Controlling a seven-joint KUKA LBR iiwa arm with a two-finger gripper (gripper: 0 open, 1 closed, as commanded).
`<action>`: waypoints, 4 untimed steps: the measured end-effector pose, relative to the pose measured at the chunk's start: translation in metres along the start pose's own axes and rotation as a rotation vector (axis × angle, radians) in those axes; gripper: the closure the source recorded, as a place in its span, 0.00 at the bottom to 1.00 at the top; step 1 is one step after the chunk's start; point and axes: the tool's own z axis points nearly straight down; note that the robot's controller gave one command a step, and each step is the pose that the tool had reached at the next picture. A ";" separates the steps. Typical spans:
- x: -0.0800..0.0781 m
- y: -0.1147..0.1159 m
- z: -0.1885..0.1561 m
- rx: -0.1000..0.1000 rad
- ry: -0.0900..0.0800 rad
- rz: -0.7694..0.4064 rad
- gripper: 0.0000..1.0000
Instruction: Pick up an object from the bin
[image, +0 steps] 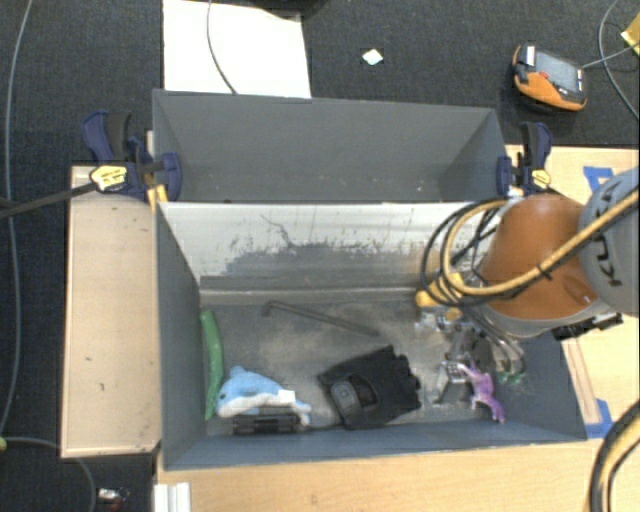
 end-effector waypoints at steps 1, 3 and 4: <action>-0.002 0.000 -0.003 0.000 -0.007 -0.002 0.00; -0.013 0.054 0.059 0.000 -0.005 0.247 1.00; -0.013 0.054 0.059 0.000 -0.005 0.246 1.00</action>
Offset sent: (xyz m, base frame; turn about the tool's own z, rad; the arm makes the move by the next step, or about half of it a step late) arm 0.0197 0.0180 -0.0611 0.1717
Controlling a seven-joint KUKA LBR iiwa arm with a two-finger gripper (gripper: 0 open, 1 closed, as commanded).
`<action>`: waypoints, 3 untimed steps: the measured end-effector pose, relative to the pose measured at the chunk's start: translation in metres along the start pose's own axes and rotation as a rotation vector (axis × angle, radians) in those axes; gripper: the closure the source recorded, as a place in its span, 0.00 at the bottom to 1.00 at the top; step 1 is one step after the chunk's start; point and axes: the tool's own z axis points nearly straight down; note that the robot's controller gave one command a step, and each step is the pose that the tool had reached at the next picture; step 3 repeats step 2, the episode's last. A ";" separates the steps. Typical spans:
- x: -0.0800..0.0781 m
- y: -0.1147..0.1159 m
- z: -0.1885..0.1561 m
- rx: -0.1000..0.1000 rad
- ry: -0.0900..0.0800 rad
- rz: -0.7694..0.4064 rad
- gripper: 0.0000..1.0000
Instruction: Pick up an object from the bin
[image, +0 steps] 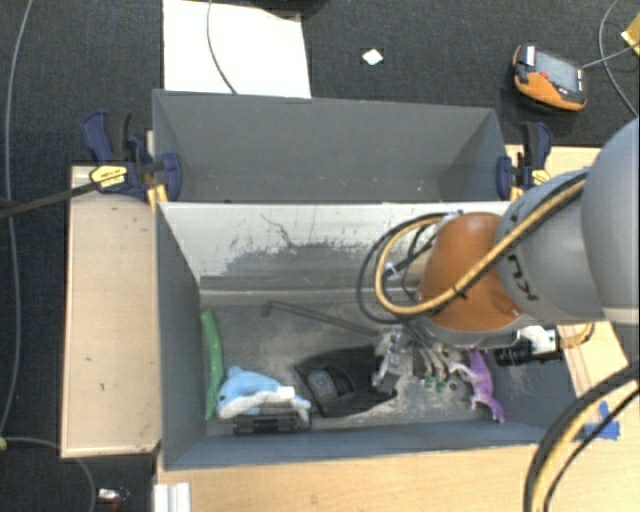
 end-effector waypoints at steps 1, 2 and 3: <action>0.007 0.001 -0.094 0.001 0.003 -0.012 1.00; -0.006 0.013 -0.125 0.001 0.002 -0.001 1.00; -0.006 0.013 -0.125 0.001 0.002 -0.001 1.00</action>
Offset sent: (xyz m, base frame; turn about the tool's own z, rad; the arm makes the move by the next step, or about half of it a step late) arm 0.0074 0.0106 0.1240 0.0018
